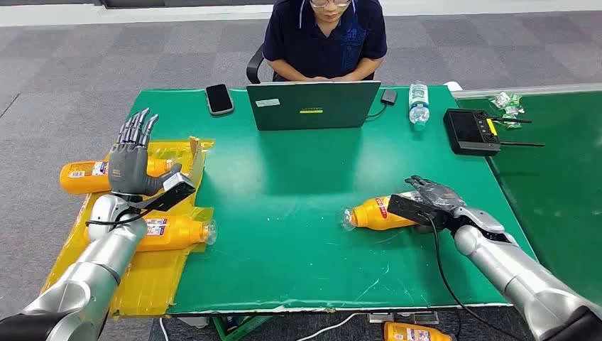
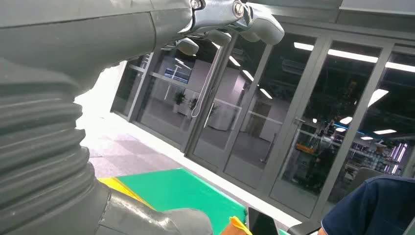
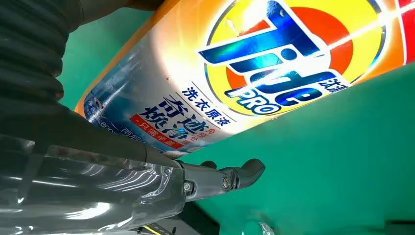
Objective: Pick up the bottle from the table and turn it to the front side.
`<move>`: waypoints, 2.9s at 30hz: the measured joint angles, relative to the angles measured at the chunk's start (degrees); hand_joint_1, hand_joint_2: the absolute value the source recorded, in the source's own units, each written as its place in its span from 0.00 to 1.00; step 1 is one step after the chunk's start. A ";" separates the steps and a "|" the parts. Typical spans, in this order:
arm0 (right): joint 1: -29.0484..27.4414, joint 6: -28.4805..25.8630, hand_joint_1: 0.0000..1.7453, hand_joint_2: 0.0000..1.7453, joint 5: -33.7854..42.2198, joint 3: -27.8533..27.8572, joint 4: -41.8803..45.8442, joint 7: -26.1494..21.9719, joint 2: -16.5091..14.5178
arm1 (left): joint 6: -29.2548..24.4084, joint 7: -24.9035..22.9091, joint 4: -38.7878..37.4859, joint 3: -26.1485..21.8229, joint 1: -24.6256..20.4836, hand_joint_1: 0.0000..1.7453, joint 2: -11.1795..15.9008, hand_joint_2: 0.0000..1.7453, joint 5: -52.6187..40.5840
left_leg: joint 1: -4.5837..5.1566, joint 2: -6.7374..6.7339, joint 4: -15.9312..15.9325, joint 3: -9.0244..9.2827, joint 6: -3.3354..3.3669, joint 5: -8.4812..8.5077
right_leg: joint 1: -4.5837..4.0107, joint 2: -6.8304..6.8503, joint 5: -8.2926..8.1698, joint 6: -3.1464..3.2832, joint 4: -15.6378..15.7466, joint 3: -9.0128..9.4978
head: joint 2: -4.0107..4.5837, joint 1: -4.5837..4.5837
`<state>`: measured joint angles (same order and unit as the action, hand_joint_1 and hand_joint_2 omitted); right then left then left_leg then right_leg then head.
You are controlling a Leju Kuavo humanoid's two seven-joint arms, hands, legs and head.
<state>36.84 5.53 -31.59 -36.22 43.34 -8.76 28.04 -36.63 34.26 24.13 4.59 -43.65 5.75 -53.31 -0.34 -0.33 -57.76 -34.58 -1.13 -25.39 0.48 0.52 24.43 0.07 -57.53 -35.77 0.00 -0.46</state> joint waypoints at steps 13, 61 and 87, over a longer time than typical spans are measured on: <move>-2.13 -0.35 0.00 1.00 1.66 0.00 0.00 -0.24 -0.12 | -0.22 1.07 -0.02 0.00 0.29 0.00 -0.18 1.00 0.91 | -0.01 0.01 0.00 0.03 0.01 -0.01 | -0.01 0.02 0.03 -0.03 0.01 0.07 | 0.00 0.00; 1.71 -12.12 1.00 1.00 7.64 7.91 1.71 -4.52 -21.40 | 0.12 1.92 0.06 0.00 0.80 0.00 -4.22 1.00 3.27 | -0.05 -0.02 0.03 0.11 -0.03 0.02 | -0.02 0.02 0.04 0.01 -0.02 0.15 | 0.00 0.00; 5.75 -14.94 1.00 1.00 7.71 10.97 -4.68 -15.03 -31.25 | 35.30 3.05 8.15 0.00 2.75 0.00 -6.54 1.00 35.81 | -0.05 -0.02 0.03 0.08 -0.04 0.02 | -0.04 0.01 0.04 0.02 -0.02 0.10 | 0.00 0.00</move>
<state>42.59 -9.41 -23.88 -25.25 38.66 -23.80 -3.21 -1.34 37.31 32.28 4.59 -40.90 -0.79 -17.50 -0.40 -0.34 -57.74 -34.50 -1.17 -25.37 0.44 0.53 24.47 0.09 -57.55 -35.67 0.00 -0.46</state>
